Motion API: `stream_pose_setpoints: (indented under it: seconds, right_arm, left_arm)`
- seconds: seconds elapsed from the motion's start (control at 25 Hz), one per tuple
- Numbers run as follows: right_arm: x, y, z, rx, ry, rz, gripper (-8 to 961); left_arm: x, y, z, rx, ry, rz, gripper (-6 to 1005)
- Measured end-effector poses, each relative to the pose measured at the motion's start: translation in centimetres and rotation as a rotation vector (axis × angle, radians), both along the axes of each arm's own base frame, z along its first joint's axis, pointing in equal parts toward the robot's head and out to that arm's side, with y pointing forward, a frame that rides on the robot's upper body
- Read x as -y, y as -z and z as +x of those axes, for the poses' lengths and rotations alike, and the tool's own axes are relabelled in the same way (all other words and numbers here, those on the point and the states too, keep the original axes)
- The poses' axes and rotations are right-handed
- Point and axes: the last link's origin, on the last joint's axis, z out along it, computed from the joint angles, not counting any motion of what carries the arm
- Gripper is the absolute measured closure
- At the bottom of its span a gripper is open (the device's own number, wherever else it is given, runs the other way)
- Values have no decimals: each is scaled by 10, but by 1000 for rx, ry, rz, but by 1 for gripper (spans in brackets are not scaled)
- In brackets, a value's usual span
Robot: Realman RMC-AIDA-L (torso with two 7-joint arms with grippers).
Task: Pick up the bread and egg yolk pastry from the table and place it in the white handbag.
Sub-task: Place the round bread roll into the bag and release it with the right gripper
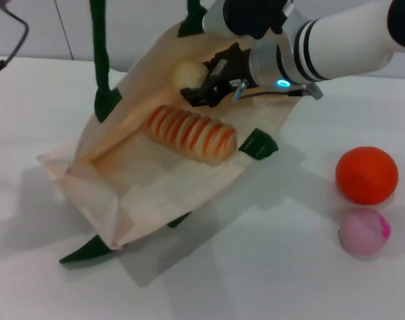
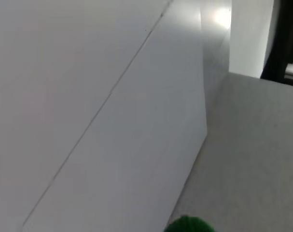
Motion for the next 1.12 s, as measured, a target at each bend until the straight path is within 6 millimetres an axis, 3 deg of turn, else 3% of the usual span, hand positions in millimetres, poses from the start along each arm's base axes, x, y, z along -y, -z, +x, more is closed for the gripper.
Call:
stream_pose_setpoints:
  seconds: [0.2, 0.44, 0.68, 0.92, 1.12]
  right_arm:
    - [-1, -1, 2, -1, 16, -2, 349]
    - [8, -4, -4, -34, 21, -51, 201]
    - [26, -23, -7, -97, -2, -122, 73]
    - [33, -50, 16, -132, 40, -178, 53]
    - [34, -93, 53, -238, 86, -160, 53]
  left_arm:
    - [3, -5, -8, 5, -24, 18, 837]
    - [6, -13, -20, 11, -70, 58, 835]
    - [4, -18, -32, 5, -132, 96, 833]
    - [-3, -17, -43, -21, -215, 122, 831]
    - [-11, -10, -53, -67, -290, 140, 830]
